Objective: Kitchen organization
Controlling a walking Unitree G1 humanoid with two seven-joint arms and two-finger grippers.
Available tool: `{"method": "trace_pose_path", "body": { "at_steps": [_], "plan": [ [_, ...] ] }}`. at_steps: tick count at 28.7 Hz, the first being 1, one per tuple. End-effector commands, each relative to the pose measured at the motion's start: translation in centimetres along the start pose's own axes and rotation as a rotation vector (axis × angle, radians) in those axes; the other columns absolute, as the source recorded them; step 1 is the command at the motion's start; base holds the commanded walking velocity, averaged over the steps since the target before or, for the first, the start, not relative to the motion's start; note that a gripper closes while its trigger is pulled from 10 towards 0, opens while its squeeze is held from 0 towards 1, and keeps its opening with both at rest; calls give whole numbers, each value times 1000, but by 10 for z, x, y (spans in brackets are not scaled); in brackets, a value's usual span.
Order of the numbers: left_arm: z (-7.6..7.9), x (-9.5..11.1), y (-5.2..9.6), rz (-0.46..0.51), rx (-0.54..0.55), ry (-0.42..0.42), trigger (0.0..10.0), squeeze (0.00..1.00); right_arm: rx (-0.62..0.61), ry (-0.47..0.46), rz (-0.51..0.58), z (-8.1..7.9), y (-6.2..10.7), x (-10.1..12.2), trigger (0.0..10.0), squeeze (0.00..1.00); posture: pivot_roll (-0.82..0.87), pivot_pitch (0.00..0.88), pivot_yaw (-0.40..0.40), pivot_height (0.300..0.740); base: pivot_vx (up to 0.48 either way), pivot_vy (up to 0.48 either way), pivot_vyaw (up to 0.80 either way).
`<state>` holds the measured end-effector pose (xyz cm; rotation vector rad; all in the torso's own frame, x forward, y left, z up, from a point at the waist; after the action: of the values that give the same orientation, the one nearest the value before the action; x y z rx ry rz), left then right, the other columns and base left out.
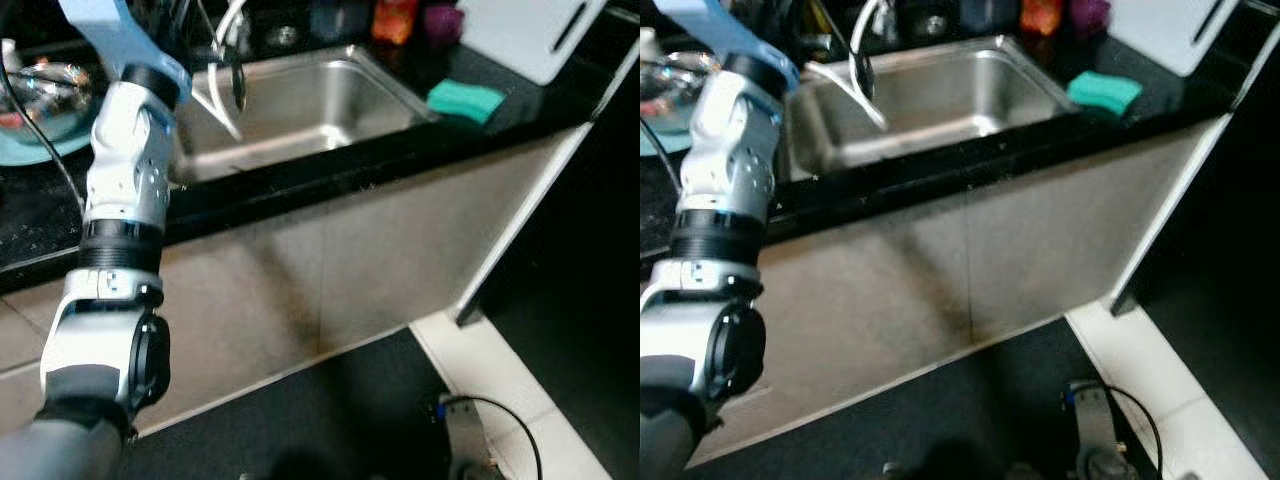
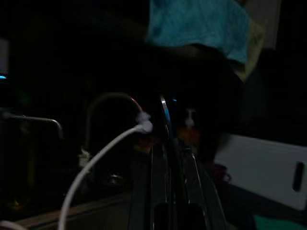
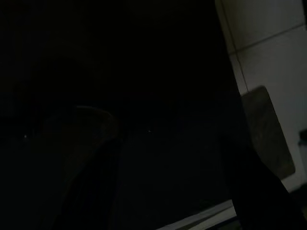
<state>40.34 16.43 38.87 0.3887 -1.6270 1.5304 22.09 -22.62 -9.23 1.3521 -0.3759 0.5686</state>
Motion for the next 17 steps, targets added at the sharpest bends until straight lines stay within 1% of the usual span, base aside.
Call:
{"method": "trace_pose_path", "body": {
  "at_steps": [1,2,6,11,17],
  "plan": [
    [-7,1,1,1,15,-10,10000,0,18,-13,-22,-7,0,-7,10000,0,2,154,30,740,0,0,0],
    [-7,0,1,-4,15,-11,10000,0,18,-13,-22,-7,0,-7,10000,0,2,154,30,740,0,0,0],
    [-8,-4,3,-15,18,-9,10000,0,20,-12,-22,-7,0,-7,10000,0,2,153,29,740,275,0,0],
    [-9,-5,3,-19,18,-9,10000,0,23,-12,-21,-8,0,-7,10000,0,2,152,28,740,391,0,0],
    [-7,-6,3,-20,7,-13,10000,0,26,-11,-20,-9,0,-6,10000,0,5,152,30,740,448,0,0]
  ]
}}
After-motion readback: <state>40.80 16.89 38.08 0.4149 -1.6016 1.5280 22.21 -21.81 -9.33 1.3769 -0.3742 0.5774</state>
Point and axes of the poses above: a point about 5 cm out from each wrist's last joint towards the gripper, its own y axis pointing back from the gripper into the wrist, its own x axis along the axis of the wrist's last joint, z = x × y, the point moved 3 cm from there along -y, pointing out of the wrist towards the gripper, and after that the axes turned 5 degrees about y, right-handed, at the moved point
